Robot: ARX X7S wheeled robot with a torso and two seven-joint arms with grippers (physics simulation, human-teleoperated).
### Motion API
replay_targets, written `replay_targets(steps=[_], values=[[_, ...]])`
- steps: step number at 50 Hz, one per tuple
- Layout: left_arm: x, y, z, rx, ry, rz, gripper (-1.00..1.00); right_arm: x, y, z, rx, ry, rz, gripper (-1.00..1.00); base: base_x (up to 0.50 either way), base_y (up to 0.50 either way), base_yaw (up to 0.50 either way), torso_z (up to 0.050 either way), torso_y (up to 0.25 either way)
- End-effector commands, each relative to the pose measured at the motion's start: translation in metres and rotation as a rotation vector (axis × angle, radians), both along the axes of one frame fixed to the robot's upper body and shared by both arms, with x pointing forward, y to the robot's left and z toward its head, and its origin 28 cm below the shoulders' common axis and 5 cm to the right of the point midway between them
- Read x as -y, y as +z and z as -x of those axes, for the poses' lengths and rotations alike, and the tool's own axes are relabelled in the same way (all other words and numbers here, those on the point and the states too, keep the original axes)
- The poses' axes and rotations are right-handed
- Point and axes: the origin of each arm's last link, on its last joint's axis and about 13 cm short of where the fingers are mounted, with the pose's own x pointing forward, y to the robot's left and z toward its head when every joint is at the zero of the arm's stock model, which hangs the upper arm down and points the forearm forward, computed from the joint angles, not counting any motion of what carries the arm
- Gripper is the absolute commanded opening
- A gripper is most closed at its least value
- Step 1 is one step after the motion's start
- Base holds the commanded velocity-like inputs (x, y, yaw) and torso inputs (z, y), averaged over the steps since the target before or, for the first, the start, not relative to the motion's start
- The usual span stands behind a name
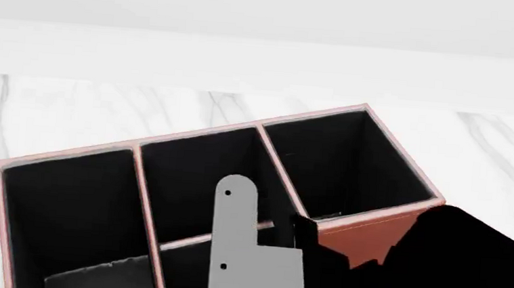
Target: Pick up the book and place it in the front compartment of the caddy.
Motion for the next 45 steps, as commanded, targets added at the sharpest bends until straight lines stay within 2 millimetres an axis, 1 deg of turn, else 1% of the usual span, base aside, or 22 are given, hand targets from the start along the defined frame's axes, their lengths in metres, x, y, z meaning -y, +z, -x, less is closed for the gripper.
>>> replay_targets(steps=[1, 5, 6, 13, 18, 19, 33, 45], values=[[0.0, 0.0, 0.001, 0.01, -0.004, 0.001, 1.0, -0.001, 0.06, 0.007, 0.169, 0.012, -0.003, -1.0, 0.0, 0.0, 0.0, 0.0, 0.0], [0.0, 0.0, 0.0, 0.01, -0.004, 0.001, 1.0, -0.001, 0.076, 0.007, 0.212, 0.004, -0.002, -1.0, 0.0, 0.0, 0.0, 0.0, 0.003], [0.001, 0.001, 0.0, 0.011, -0.005, 0.001, 1.0, -0.001, 0.084, 0.007, 0.231, -0.001, -0.006, -1.0, 0.0, 0.0, 0.0, 0.0, 0.0], [0.001, 0.001, 0.001, 0.012, -0.004, 0.001, 1.0, -0.001, 0.107, 0.006, 0.284, -0.02, -0.009, -1.0, 0.0, 0.0, 0.0, 0.0, 0.0], [0.001, 0.001, 0.001, 0.012, -0.003, 0.0, 1.0, 0.0, 0.116, 0.004, 0.306, -0.038, -0.004, -1.0, 0.0, 0.0, 0.0, 0.0, 0.0], [0.001, 0.001, 0.001, 0.012, -0.003, 0.001, 1.0, 0.001, 0.121, 0.002, 0.321, -0.052, -0.008, -1.0, 0.0, 0.0, 0.0, 0.0, 0.0], [0.0, 0.003, 0.001, 0.016, -0.003, -0.002, 1.0, -0.003, 0.145, -0.006, 0.4, -0.081, -0.047, -1.0, 0.0, 0.0, 0.0, 0.0, 0.001], [0.001, 0.003, 0.001, 0.015, -0.005, -0.002, 1.0, -0.007, 0.157, -0.012, 0.471, -0.1, -0.126, -1.0, 0.0, 0.0, 0.0, 0.0, 0.001]])
